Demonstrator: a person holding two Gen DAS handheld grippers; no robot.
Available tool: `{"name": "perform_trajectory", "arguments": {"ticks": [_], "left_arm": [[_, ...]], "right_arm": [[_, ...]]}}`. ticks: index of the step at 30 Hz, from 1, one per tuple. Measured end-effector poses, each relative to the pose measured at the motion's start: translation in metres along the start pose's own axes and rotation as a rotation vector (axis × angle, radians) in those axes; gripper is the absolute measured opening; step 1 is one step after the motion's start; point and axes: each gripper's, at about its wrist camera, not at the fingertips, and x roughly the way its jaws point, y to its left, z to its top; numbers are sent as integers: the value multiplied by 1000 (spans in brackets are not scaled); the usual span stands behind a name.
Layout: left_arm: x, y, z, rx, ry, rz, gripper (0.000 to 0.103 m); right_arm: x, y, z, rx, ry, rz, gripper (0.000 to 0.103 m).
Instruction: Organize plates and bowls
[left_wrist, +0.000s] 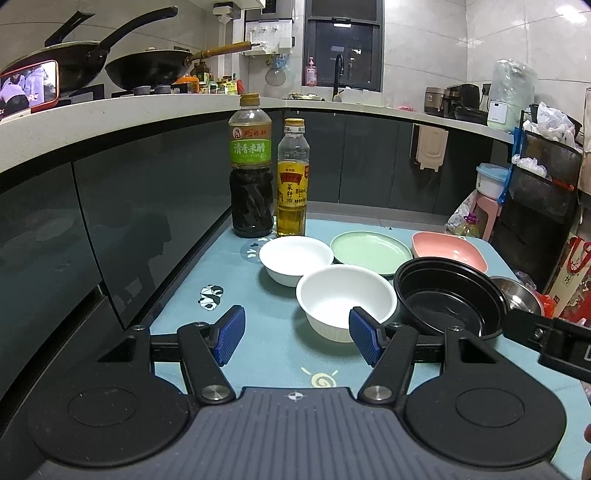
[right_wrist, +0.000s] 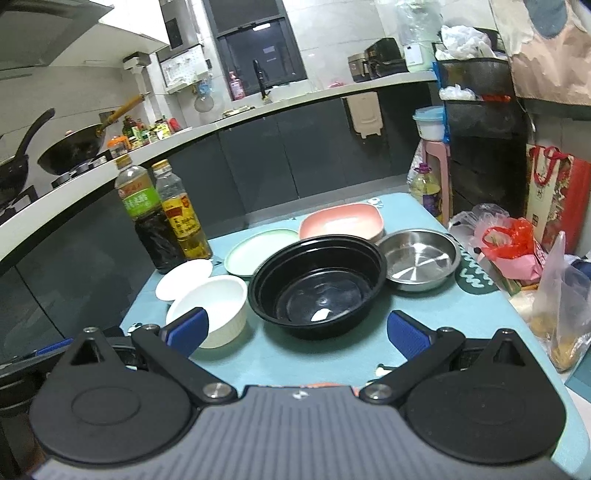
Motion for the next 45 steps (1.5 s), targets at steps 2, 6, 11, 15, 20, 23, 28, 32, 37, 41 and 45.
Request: {"name": "perform_trajectory", "arguments": {"ticks": [2,6,11,15,20,23,28,32,37,41,45], "left_arm": [[-2,1,1,2,1,-3,59],[-5,2,2,9,-3,-2,59],[-5,0,2,9,1,-7,59],[-5,0,1,14,6,-11,59],[-6,-2,2,14,21,-15,59],[-6,-3,0,7,20,-19,59],[-4,-10,4,17,42,-39,59],[-2,-19,11,17,54,-100,59],[6,-35,15,50,79,-162,59],[18,-42,16,10,160,-264,50],[38,-46,18,-88,266,-329,44]], "right_arm": [[-1,4,1,-8,-3,6,33],[-1,7,3,-12,-5,19,33],[-2,7,3,-8,-8,15,33],[-1,7,3,-4,-7,18,33],[-4,4,2,3,3,14,33],[-7,1,2,6,-13,9,33],[-7,-7,2,21,-9,2,33],[-5,-17,5,41,-5,-11,33],[11,-31,11,94,64,-18,33],[23,-45,14,123,107,-24,32],[36,-57,16,160,139,-28,31]]}}
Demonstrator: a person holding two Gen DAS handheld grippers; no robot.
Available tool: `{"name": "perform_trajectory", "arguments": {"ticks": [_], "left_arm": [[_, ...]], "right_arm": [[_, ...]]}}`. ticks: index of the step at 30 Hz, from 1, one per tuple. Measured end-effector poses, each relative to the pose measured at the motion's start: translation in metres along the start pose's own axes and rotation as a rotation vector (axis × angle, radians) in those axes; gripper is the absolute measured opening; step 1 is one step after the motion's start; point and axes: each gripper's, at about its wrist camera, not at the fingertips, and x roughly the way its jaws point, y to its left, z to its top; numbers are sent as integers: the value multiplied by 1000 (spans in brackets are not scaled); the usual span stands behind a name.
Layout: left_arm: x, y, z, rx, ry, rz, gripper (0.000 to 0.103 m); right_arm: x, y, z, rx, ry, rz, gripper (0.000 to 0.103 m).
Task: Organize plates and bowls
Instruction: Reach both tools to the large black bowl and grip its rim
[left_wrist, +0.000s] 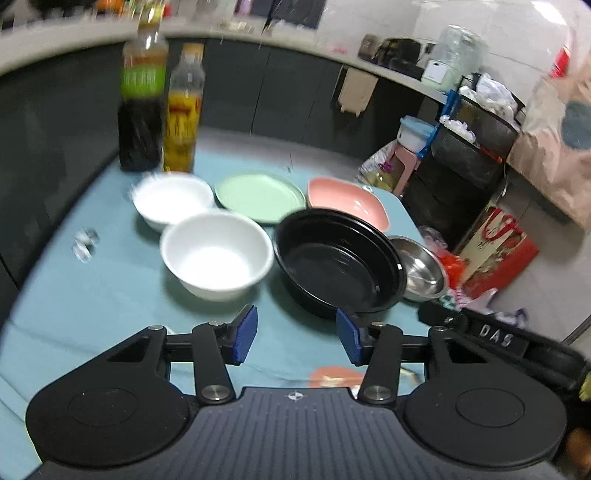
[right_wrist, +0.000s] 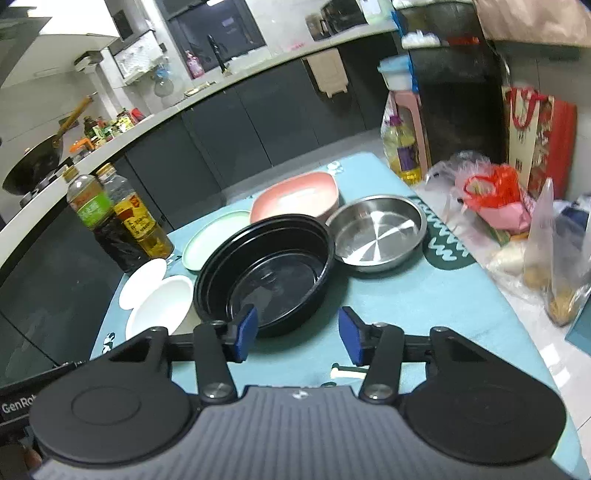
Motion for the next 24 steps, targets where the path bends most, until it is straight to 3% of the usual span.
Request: {"name": "perform_trajectory", "arguments": {"ticks": [8,10,18,24], "left_arm": [[42,-2,10,-124,81,-12,41],[50,-4,13,-143,95,-27,35],[80,-13,19,-153,129,7,32],[100,-11,22,-164,150,37,32]], "right_arm": [[22,-14,10,79,68,29,27],[27,-15,13,83,72,27,26],[49,-21,24,99,105,46,13],[63,-28,29,118,125,48,11]]}}
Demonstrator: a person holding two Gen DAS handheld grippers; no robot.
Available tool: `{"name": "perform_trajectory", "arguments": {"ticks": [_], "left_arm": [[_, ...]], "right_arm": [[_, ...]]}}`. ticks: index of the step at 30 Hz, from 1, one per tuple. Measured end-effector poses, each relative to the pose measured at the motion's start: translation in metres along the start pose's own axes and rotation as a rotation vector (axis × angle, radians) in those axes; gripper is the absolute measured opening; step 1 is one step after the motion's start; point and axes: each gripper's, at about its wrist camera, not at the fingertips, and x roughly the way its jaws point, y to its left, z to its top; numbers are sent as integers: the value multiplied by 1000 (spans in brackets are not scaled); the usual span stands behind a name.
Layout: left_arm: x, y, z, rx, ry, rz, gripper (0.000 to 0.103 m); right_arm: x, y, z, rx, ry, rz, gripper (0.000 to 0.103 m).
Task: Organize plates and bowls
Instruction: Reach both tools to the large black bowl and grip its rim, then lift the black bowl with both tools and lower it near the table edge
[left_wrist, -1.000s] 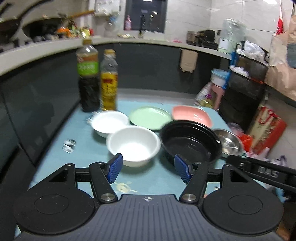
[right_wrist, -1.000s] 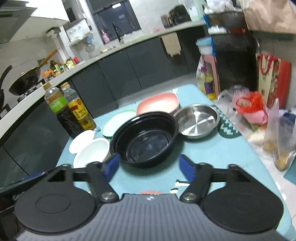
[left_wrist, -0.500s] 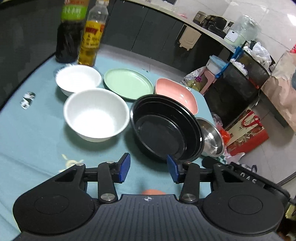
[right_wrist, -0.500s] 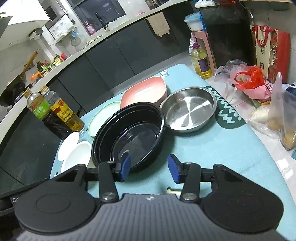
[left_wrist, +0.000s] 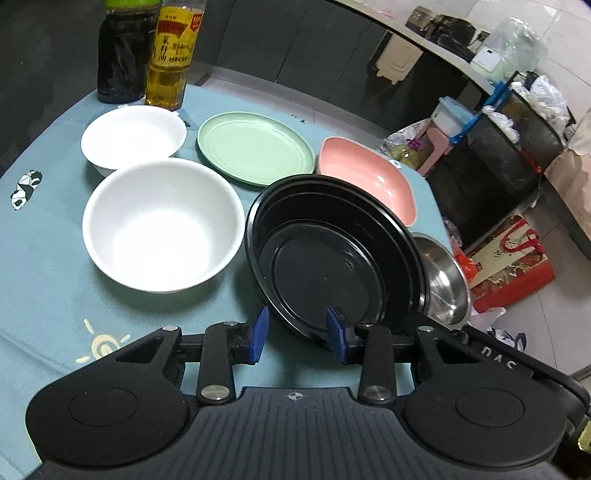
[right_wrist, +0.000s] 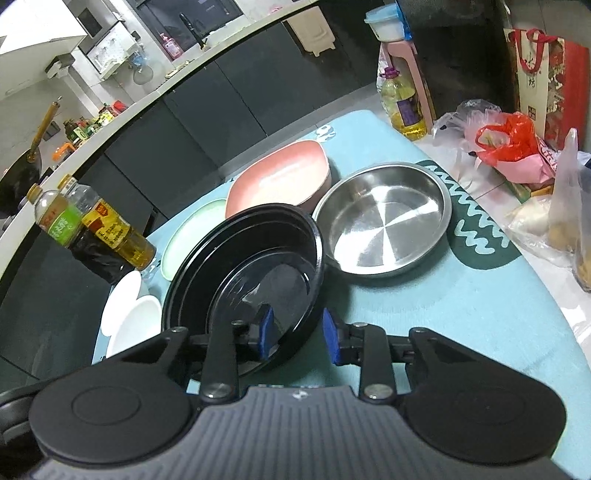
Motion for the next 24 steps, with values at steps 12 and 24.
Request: {"name": "perform_trajectory", "arguments": {"ticks": [12,24], "left_arm": [[25,2,10,-9,-5,48,15],[-25,11,-10,18,-21,-52,14]], "right_arm": [[20,-4,7,-15,22,-6,0],[-29,-3,-16,-19,-22,4,0]]}}
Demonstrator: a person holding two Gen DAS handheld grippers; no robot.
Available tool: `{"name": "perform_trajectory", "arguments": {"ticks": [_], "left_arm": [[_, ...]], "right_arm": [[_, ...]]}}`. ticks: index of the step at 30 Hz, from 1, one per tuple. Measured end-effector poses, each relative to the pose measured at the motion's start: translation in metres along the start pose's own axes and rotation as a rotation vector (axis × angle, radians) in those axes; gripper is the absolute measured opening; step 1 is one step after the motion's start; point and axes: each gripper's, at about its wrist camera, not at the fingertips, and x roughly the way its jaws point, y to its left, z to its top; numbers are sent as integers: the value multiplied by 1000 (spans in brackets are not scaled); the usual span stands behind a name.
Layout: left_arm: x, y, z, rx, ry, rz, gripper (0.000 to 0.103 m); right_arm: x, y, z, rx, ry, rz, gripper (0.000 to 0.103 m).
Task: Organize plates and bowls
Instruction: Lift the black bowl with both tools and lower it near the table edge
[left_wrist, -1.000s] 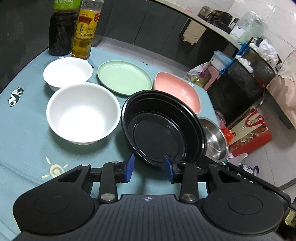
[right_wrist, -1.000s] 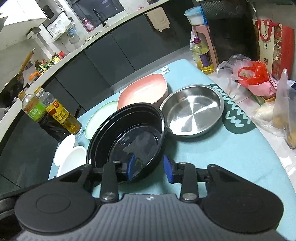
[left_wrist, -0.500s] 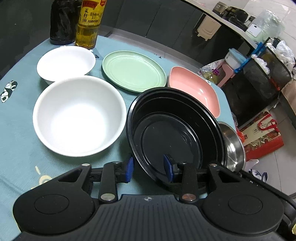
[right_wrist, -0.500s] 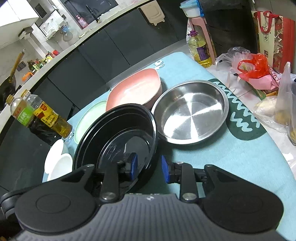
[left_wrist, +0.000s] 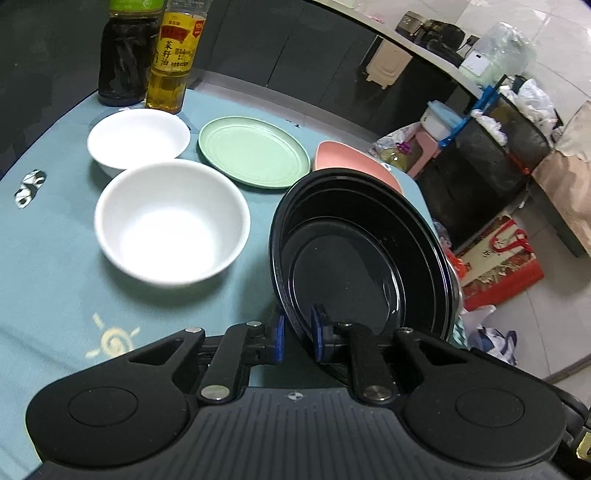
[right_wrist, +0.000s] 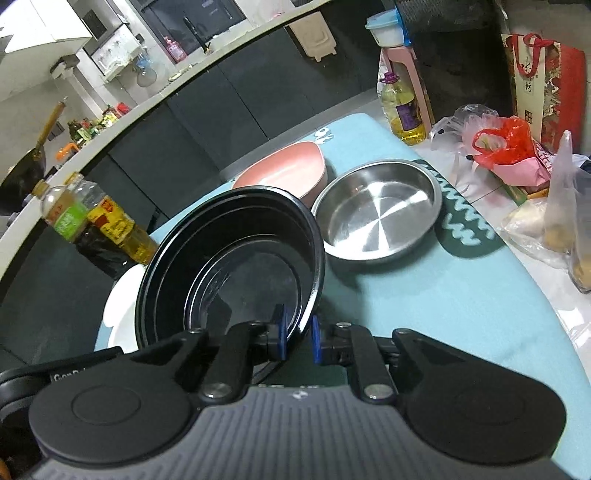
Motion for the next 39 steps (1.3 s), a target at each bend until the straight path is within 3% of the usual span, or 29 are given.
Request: {"name": "perform_trajectory", "arguments": {"ticks": [7,20,39], "left_arm": [[-41,15,-31,33,-19,-6,15],[-94,54,-73,24,-12,29,16],[-102,87,-88,3,27,58,16]], "right_arm": [[-29,20,-26,-62,-13,4,0],[-57,49,-79,-142,44,29,0],[-49,69,-106,-191,111,30,0]]}}
